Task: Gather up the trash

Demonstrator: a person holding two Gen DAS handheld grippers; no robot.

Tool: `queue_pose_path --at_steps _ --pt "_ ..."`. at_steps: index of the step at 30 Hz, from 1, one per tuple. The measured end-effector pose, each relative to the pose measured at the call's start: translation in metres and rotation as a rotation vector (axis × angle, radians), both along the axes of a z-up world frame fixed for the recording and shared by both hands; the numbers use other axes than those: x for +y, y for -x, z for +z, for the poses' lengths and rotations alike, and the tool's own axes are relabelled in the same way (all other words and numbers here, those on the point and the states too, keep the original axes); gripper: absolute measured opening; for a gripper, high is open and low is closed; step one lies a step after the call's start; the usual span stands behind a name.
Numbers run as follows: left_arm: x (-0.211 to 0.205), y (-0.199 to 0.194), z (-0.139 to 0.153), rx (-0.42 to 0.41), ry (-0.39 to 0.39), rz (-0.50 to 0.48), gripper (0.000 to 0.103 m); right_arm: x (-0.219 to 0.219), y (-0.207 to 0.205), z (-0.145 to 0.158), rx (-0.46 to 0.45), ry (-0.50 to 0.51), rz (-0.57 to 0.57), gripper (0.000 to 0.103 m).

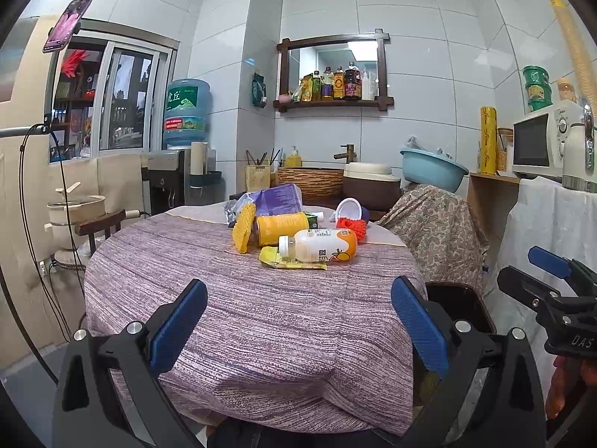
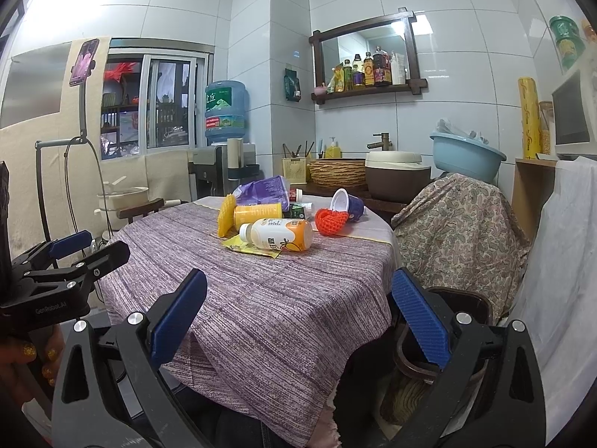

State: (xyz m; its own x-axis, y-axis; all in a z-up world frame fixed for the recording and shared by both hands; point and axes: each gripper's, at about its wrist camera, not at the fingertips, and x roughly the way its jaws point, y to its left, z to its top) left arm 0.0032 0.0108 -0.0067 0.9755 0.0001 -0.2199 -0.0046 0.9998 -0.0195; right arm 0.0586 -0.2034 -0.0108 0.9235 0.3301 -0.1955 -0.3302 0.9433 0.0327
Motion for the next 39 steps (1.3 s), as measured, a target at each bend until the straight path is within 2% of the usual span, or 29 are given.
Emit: queue_pose_path --at_steps 35,39 --pt "0.006 -0.002 -0.007 0.013 0.005 0.005 0.098 0.000 -0.004 -0.003 0.013 -0.002 0.001 0.098" --pt "0.009 -0.005 -0.012 0.030 -0.001 0.001 0.098 0.003 -0.012 -0.009 0.040 0.006 0.007 0.098"
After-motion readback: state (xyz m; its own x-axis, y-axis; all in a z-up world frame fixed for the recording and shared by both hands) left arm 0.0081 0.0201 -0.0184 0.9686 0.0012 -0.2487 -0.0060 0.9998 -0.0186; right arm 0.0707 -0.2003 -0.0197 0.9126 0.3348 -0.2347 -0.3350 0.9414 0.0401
